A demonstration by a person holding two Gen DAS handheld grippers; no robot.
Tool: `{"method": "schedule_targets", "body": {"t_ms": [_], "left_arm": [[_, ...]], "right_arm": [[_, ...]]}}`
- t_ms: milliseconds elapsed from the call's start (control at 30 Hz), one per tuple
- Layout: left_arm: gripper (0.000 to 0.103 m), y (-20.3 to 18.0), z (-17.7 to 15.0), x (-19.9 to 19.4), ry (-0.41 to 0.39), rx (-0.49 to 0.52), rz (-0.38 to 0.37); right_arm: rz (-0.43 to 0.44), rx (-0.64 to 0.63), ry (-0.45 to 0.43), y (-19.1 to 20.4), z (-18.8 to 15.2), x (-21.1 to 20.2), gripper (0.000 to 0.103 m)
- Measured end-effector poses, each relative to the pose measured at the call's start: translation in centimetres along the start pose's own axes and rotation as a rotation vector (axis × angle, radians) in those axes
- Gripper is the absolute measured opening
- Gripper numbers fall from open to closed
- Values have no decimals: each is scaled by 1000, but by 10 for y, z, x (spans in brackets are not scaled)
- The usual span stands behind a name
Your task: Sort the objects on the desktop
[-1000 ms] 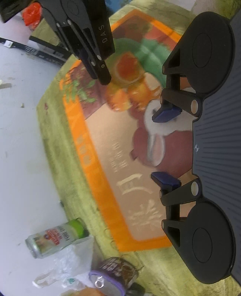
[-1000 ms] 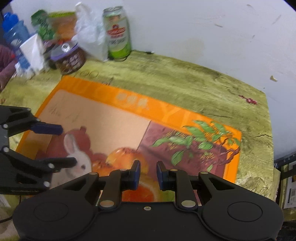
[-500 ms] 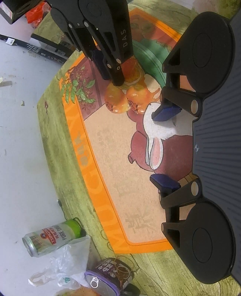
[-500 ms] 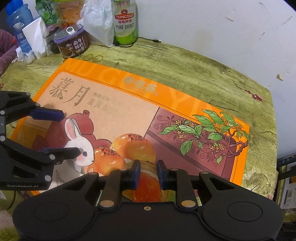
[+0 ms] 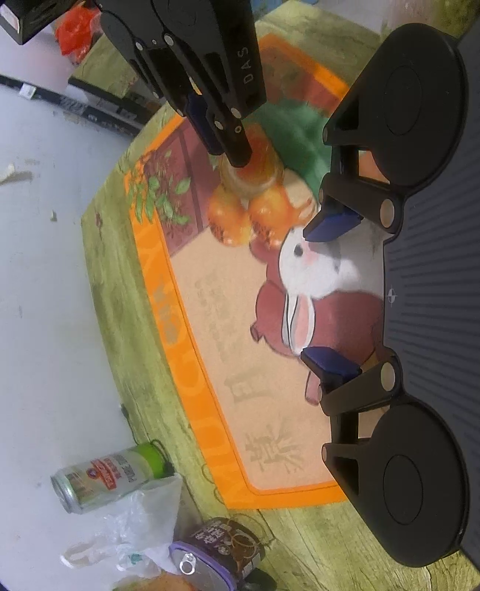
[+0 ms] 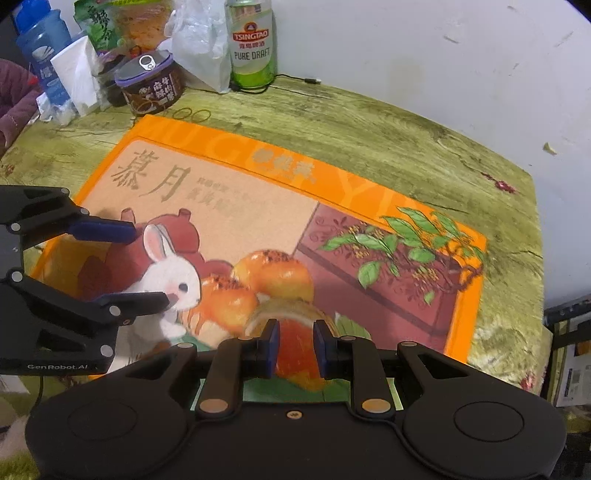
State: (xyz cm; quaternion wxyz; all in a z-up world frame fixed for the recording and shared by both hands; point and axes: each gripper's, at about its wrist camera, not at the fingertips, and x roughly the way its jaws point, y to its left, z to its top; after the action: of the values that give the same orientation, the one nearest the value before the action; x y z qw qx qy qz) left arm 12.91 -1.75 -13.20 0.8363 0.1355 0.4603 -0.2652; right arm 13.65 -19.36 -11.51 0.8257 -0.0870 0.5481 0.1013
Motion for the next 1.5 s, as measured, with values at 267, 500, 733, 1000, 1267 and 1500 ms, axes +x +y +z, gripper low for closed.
{"method": "schedule_targets", "body": {"t_ms": [267,500,733,1000,1267,1500], "left_arm": [[64,-28,-9,-9,1,94,-19],[65,-33,-16,-1,33,98,-38],[68,-31,-15,2,31,74,-45],[70,-34,-13,4,21,82,-45],[70,-37,-11,4,22,89,-35],[68,-38,-10,6,8,81,-17]], "right_arm": [[-2,21,66,5,-23,-2,20],[-20,11,106,13,-27,3,20],[-24,12,125,14,-24,6,20],[-28,5,145,15,-21,8,20],[-24,19,144,14,-21,8,21],[-8,3,114,12,-26,6,21]]}}
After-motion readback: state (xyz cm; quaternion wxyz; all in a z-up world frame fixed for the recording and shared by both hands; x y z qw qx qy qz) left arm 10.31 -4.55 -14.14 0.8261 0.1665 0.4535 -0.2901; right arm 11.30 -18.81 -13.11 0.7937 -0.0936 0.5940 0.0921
